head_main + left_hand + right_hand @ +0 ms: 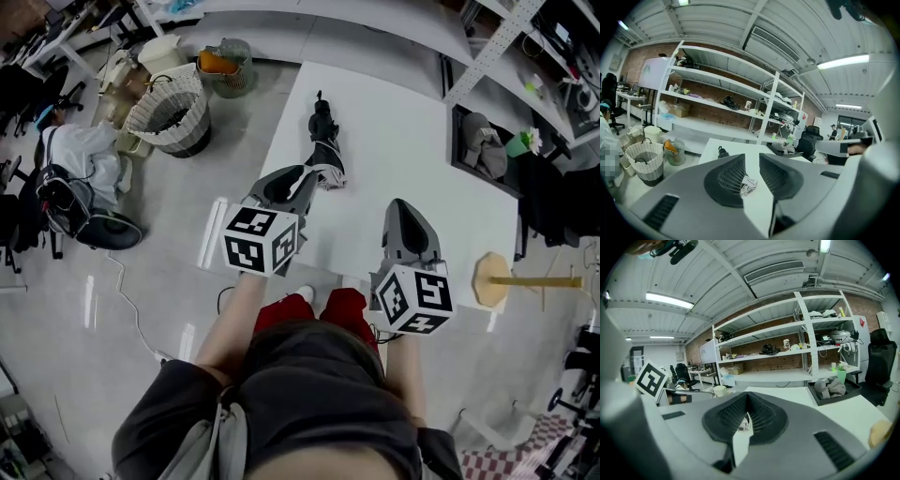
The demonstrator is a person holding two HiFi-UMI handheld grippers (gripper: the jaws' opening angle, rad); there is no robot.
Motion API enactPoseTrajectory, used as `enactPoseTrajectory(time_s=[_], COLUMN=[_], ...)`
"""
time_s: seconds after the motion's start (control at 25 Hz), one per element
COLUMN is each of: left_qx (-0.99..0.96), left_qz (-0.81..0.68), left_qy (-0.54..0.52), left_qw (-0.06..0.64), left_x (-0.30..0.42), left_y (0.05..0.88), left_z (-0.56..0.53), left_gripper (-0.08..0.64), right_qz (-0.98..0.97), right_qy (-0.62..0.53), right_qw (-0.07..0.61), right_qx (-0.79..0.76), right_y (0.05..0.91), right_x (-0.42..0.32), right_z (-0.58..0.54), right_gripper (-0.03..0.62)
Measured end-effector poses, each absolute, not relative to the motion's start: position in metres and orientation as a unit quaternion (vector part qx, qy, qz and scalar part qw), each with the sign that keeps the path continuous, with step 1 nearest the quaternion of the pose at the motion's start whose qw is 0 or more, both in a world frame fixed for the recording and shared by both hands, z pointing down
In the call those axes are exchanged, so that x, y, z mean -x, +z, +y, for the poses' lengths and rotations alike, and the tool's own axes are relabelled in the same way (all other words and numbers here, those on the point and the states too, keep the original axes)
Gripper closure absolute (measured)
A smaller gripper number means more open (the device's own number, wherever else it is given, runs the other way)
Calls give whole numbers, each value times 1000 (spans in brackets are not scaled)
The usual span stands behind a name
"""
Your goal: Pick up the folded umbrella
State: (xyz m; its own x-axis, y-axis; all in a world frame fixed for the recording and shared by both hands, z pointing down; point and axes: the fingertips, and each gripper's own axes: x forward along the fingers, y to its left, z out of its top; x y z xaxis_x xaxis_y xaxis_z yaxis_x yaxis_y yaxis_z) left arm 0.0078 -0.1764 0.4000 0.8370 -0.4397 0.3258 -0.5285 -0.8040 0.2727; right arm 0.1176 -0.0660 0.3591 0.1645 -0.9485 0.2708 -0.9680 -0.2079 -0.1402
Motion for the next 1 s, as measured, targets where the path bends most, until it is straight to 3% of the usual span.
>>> enactPoseTrajectory(time_s=[0.64,1.0], left_qx=[-898,-864], left_qz=[-358,-415], left_qy=[166,196], left_qw=[192,208], left_x=[-68,-84], left_y=[425,457], left_z=[-216,-232], left_gripper=[326,281], right_qz=[-695,-721], right_qy=[157,175], right_qw=[49,57], right_qx=[-700,-668], right_y=[365,383], right_x=[-203,-220], right_z=[-122,-140], right_gripper=[574,574])
